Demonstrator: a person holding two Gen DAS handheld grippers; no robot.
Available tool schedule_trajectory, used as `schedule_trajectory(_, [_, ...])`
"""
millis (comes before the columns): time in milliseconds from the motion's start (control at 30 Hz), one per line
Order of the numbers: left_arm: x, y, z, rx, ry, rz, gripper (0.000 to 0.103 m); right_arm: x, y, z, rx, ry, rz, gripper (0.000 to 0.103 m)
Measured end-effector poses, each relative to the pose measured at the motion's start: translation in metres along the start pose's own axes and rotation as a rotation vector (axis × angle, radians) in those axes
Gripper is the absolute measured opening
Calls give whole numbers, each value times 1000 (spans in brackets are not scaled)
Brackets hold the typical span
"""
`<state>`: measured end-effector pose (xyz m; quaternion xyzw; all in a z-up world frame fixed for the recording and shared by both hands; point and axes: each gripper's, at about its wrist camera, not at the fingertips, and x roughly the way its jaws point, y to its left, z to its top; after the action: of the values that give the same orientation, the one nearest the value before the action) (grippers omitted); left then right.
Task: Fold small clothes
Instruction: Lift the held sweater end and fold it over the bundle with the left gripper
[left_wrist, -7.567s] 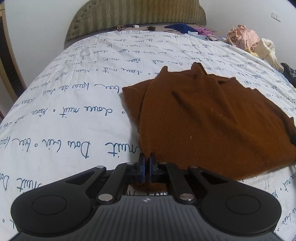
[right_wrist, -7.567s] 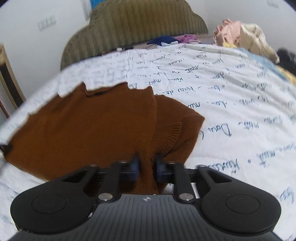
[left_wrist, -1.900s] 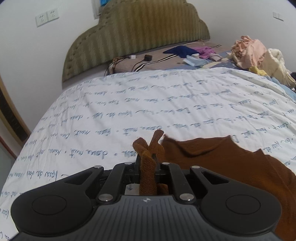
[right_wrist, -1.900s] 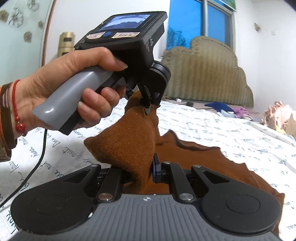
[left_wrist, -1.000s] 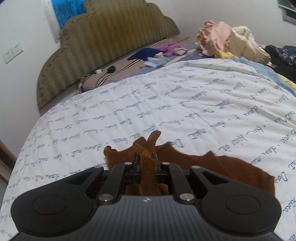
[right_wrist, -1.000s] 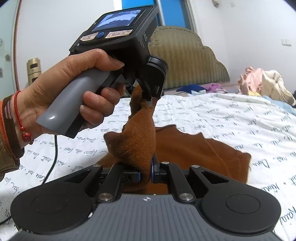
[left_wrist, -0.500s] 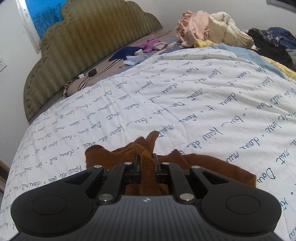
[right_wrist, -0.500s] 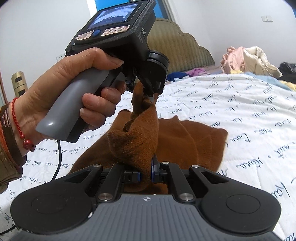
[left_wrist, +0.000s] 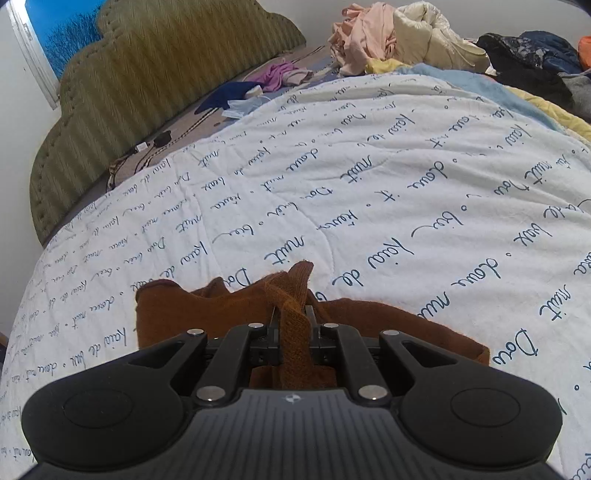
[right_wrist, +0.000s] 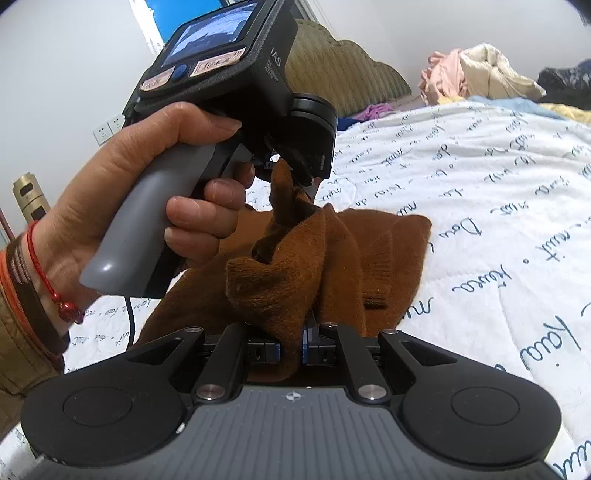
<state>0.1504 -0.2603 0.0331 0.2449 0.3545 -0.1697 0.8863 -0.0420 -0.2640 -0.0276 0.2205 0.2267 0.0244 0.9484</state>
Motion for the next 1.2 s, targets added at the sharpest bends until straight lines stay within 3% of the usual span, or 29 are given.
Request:
schedule_trajectory(567, [6,-2,0,-23,21,-80,17,3,-9,0,39,24,-4,15])
schedule_trajectory(633, [5,-2,-1,-23,16,-88,22,2,-11,1,50,26,1,16])
schedule_trajectory(667, [4,-1,-1,-23,13,-91,30,2,-11,2,53,28,2,18])
schedule_trajectory(800, [-3,1,0,-30,-36,-83,80,3,-12,2,55,35,9,22])
schedule_trajectory(1033, [-16,10,4,-52,-77,-48,80,4,-15,5,71,45,17,29])
schedule_trajectory(1200, [-23,26,-4,-91,-81,-9,80,-1,-23,12,122,27,35,45])
